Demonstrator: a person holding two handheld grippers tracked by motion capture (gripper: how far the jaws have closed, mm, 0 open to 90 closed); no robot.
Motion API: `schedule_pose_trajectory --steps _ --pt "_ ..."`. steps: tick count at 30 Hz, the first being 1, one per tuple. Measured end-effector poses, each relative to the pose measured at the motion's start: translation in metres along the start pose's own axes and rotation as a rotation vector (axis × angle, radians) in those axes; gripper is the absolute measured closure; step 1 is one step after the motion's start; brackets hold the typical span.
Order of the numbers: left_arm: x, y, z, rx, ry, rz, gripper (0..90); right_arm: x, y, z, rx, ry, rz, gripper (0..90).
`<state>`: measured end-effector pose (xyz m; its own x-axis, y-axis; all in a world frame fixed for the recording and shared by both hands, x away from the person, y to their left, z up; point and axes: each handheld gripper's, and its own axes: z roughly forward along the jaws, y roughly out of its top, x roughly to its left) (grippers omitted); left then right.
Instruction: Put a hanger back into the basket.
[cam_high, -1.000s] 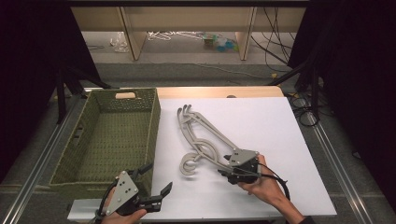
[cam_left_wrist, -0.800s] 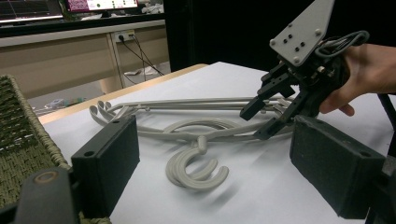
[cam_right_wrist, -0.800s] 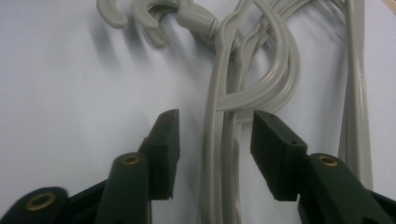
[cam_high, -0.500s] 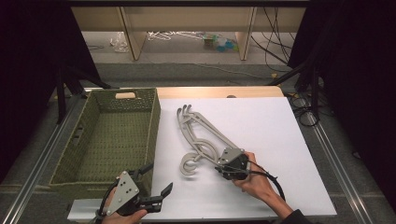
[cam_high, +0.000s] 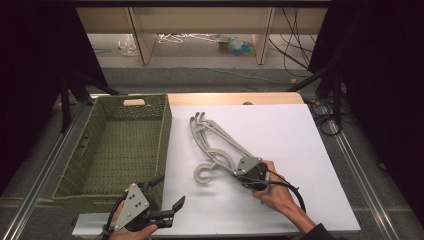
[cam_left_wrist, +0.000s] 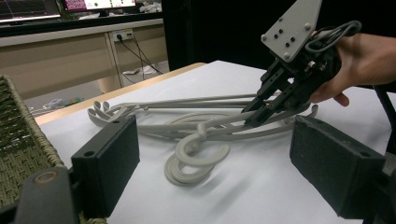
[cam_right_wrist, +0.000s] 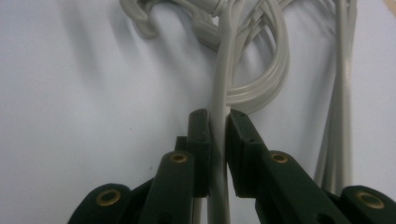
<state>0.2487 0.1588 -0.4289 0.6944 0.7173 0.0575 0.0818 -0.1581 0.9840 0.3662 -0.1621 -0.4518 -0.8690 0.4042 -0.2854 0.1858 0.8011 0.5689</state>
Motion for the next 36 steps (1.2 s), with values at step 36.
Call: schedule_pose_trajectory --steps 36 --pt "-0.039 -0.008 0.097 0.24 -0.039 0.324 32.2 -0.005 -0.036 -0.1 -0.163 0.304 -0.053 81.9"
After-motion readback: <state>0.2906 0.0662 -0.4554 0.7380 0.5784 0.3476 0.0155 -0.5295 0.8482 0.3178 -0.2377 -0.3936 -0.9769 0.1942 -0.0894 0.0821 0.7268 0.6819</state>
